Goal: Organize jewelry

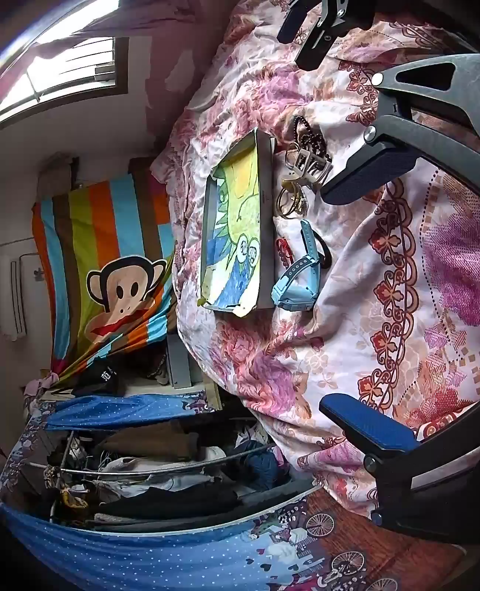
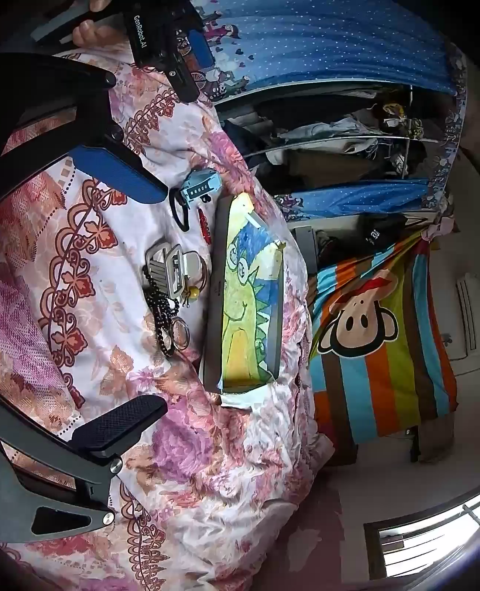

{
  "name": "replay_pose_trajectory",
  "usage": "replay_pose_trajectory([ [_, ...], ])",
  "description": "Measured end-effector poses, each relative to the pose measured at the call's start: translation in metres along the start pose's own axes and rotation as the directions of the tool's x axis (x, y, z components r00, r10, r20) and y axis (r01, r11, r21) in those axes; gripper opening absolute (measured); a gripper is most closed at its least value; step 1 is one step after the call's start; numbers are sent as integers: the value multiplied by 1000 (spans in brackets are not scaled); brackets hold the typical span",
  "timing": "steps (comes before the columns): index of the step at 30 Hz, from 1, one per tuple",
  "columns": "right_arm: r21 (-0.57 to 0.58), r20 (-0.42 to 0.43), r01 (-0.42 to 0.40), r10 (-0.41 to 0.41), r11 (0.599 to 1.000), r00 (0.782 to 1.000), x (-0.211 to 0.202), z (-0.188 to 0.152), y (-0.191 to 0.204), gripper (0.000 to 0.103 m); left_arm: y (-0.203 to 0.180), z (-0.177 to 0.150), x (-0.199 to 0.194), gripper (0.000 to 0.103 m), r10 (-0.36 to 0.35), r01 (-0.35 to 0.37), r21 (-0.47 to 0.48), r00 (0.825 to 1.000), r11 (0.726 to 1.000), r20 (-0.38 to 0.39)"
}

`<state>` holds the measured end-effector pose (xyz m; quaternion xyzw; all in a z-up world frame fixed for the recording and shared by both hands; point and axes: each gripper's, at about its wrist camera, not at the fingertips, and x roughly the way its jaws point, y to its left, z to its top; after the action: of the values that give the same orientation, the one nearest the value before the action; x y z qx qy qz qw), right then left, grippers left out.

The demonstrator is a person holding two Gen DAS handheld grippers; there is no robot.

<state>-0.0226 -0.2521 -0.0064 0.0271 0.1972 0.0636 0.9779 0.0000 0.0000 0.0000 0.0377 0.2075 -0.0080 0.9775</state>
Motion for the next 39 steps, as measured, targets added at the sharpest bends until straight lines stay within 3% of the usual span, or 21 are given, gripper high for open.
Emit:
replay_pose_trajectory([
  [39,-5,-13,1,-1,1000,1000,1,0,0,102,1,0,2,103,-1,1,-8,1000,1000,-14],
])
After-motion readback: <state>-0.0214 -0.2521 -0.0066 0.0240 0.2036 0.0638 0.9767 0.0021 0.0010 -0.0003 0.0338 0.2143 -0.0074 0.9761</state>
